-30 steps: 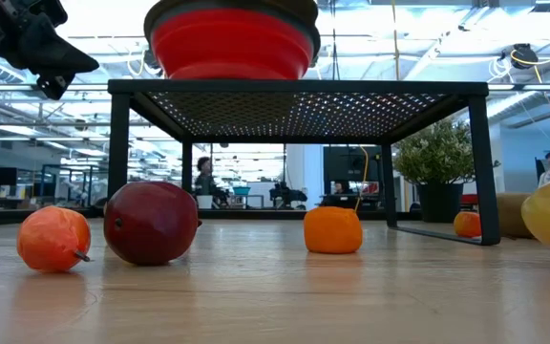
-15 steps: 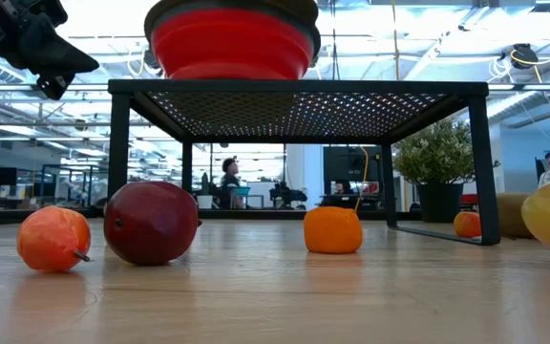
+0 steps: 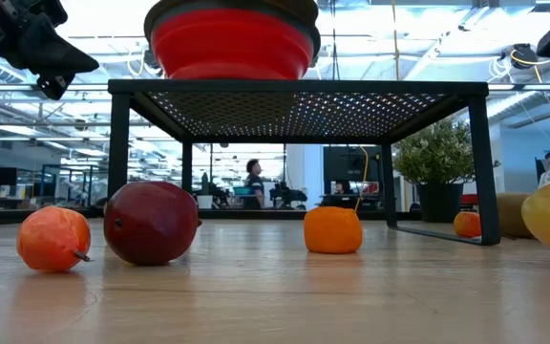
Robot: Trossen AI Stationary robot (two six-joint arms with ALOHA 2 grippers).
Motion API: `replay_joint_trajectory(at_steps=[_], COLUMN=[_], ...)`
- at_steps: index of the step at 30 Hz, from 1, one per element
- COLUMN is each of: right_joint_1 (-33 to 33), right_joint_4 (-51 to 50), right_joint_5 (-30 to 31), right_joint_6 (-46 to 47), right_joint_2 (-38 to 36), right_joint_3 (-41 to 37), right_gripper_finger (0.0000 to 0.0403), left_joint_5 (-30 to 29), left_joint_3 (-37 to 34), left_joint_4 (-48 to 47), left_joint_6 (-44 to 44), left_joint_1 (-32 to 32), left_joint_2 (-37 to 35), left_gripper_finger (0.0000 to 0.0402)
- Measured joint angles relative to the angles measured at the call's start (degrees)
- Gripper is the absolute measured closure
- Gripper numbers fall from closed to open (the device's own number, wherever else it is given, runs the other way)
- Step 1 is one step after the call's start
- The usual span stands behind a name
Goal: Pick & Place Fruit
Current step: Put the mango into the red colander on the shelf
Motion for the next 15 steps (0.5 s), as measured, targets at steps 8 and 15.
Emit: replay_joint_trajectory(at_steps=[8,15], right_joint_1=[-0.11,-0.33], right_joint_4=[4.01,4.5], right_joint_5=[-0.93,-0.95], right_joint_6=[1.07,3.76], right_joint_2=[0.02,0.02], right_joint_3=[-3.04,-4.38], right_gripper_finger=[0.0138,0.0138], left_joint_5=[0.0,0.0], left_joint_3=[0.0,0.0], left_joint_4=[0.0,0.0], left_joint_6=[-0.02,-0.04], left_joint_1=[0.0,-0.02], left_joint_2=[0.0,0.0], left_gripper_finger=[0.0394,0.0394])
